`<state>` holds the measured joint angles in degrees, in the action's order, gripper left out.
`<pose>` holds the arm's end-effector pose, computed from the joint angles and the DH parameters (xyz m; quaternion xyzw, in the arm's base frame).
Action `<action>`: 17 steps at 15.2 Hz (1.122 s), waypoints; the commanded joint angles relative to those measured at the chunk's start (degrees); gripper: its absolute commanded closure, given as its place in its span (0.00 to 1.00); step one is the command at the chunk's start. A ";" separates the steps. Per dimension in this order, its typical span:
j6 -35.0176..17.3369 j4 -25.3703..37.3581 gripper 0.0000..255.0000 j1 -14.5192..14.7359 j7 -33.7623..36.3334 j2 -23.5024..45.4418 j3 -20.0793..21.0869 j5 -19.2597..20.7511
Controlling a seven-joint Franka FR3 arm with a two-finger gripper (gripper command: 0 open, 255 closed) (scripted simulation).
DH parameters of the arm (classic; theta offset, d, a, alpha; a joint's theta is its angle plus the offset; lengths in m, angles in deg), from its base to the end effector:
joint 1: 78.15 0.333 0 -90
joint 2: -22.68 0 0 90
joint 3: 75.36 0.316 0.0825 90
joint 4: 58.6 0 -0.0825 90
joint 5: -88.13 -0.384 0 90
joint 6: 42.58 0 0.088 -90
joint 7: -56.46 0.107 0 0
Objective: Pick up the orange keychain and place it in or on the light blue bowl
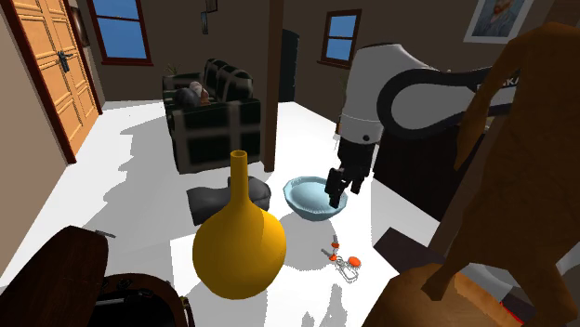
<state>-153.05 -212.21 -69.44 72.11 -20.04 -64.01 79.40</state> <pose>0.3011 0.1201 0.4488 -0.9999 0.0151 0.0076 0.0021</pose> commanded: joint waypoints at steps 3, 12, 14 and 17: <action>-4.36 -3.30 0.00 2.87 2.59 2.39 4.22 -2.39; -14.21 -8.18 0.00 6.16 5.67 8.97 10.04 -5.71; -16.28 -9.12 0.00 6.18 5.69 10.12 10.43 -5.96; -17.96 -9.82 0.00 6.17 5.70 11.11 10.74 -6.14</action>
<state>-170.64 -221.88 -63.28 77.79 -9.11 -53.34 73.31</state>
